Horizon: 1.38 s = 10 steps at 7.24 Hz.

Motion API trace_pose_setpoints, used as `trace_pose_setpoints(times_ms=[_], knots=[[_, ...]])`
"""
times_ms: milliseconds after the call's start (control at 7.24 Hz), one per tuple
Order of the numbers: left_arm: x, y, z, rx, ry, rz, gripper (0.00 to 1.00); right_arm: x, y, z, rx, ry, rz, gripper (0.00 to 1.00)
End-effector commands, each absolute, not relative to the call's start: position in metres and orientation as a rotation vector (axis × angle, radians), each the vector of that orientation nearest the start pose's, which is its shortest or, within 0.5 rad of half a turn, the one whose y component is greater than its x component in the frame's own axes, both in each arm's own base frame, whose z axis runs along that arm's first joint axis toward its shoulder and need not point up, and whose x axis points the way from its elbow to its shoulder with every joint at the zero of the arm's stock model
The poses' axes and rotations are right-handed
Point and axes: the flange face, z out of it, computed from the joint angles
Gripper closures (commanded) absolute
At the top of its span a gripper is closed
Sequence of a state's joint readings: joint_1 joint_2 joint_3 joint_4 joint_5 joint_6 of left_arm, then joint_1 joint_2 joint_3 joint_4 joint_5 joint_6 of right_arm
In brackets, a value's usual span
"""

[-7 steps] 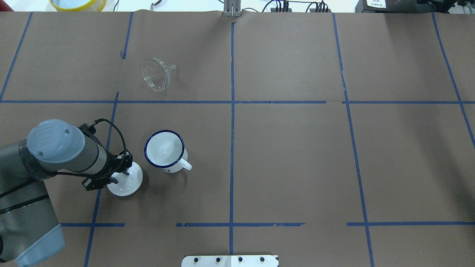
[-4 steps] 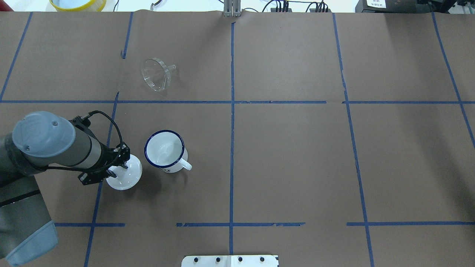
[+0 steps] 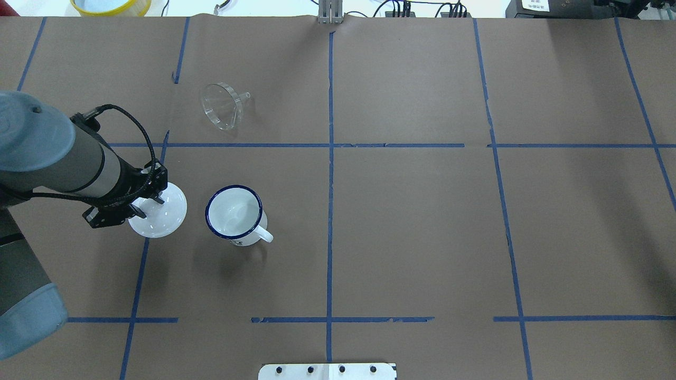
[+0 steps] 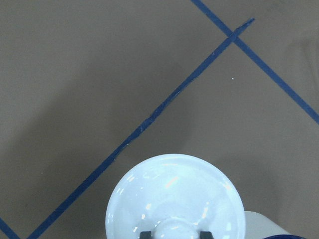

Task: Remove funnel from cup
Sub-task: 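Lift the white lid and carry it over the mug with the left gripper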

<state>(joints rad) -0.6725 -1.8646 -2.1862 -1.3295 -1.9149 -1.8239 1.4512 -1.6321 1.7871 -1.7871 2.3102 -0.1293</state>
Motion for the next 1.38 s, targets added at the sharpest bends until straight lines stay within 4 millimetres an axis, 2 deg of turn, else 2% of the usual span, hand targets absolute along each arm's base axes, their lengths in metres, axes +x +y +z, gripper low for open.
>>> trace_pose_setpoints(times_ms=[0, 138, 552, 691, 829, 967, 1243], knots=[[0.334, -0.401, 0.236, -0.182, 0.744, -0.751, 1.0, 0.011, -0.461, 0.606, -0.055, -0.741, -0.216, 0.0], [0.346, -0.406, 0.231, -0.205, 0.73, -0.746, 1.0, 0.011, -0.461, 0.606, -0.055, -0.741, -0.214, 0.0], [0.388, -0.435, 0.193, -0.22, 0.717, -0.744, 1.0, 0.011, -0.461, 0.606, -0.055, -0.741, -0.216, 0.0], [0.394, -0.438, 0.186, -0.218, 0.722, -0.74, 1.0, 0.011, -0.461, 0.606, -0.055, -0.741, -0.216, 0.0], [0.404, -0.443, 0.193, -0.227, 0.704, -0.741, 1.0, 0.011, -0.461, 0.606, -0.055, -0.741, -0.216, 0.0], [0.412, -0.447, 0.189, -0.228, 0.701, -0.737, 1.0, 0.011, -0.461, 0.606, -0.055, -0.741, -0.214, 0.0], [0.435, -0.439, 0.197, -0.24, 0.697, -0.703, 1.0, 0.011, -0.461, 0.606, -0.055, -0.741, -0.214, 0.0]])
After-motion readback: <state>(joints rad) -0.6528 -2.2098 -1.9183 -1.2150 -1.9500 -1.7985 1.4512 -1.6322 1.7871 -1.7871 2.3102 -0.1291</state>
